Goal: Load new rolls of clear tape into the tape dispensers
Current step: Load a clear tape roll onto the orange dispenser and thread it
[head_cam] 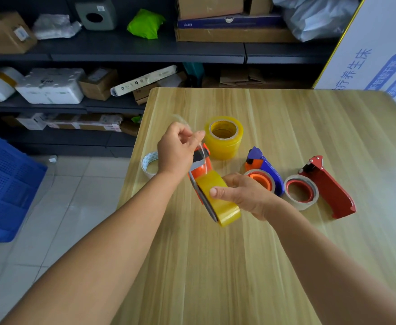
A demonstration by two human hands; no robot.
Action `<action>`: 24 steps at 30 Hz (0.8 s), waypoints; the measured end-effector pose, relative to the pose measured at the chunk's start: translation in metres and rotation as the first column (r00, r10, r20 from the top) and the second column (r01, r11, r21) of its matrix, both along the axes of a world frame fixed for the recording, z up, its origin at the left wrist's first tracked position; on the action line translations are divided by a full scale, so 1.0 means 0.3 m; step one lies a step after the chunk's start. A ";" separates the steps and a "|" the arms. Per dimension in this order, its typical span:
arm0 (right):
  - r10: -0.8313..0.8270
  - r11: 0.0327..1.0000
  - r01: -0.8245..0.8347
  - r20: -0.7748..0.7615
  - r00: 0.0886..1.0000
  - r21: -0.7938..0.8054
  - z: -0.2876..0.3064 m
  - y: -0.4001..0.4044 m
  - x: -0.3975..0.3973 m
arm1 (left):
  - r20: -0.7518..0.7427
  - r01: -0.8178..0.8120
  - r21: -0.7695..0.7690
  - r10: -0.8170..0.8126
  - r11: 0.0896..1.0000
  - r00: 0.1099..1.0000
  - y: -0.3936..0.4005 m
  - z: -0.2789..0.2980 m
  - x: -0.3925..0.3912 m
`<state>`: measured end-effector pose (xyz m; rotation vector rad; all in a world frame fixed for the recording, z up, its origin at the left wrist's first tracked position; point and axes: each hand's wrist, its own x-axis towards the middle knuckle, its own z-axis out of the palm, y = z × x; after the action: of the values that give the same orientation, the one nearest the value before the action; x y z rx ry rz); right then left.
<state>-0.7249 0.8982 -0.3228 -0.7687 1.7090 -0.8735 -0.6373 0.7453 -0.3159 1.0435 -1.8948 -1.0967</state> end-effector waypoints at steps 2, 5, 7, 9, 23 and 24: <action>0.024 1.000 -0.024 -0.021 0.999 0.011 -0.011 -0.008 0.010 | 0.058 0.056 0.027 -0.058 0.998 0.997 -0.007 0.010 -0.004; 0.026 1.000 -0.026 0.007 1.000 0.013 -0.037 -0.008 0.007 | 0.110 0.064 0.040 -0.068 0.997 0.992 -0.021 0.011 -0.002; 0.030 1.000 -0.030 0.008 1.000 0.008 -0.030 -0.007 0.005 | 0.132 0.028 0.035 -0.033 0.999 0.991 -0.033 0.002 0.008; 0.057 0.998 -0.057 -0.007 0.998 0.010 -0.018 -0.007 0.002 | 0.155 0.007 0.024 -0.011 1.000 0.988 -0.036 -0.008 0.013; 0.137 0.989 -0.133 -0.077 0.988 0.059 0.021 0.009 -0.010 | 0.352 0.017 -0.064 0.006 0.998 0.936 -0.014 0.012 0.005; 0.124 0.990 -0.119 -0.067 0.990 0.078 0.015 0.008 -0.015 | 0.335 -0.010 -0.032 0.020 0.999 0.942 -0.014 0.013 0.006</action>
<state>-0.7293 0.9007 -0.3182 -0.8537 1.7282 -0.7031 -0.6355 0.7412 -0.3120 1.2909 -2.1563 -0.9220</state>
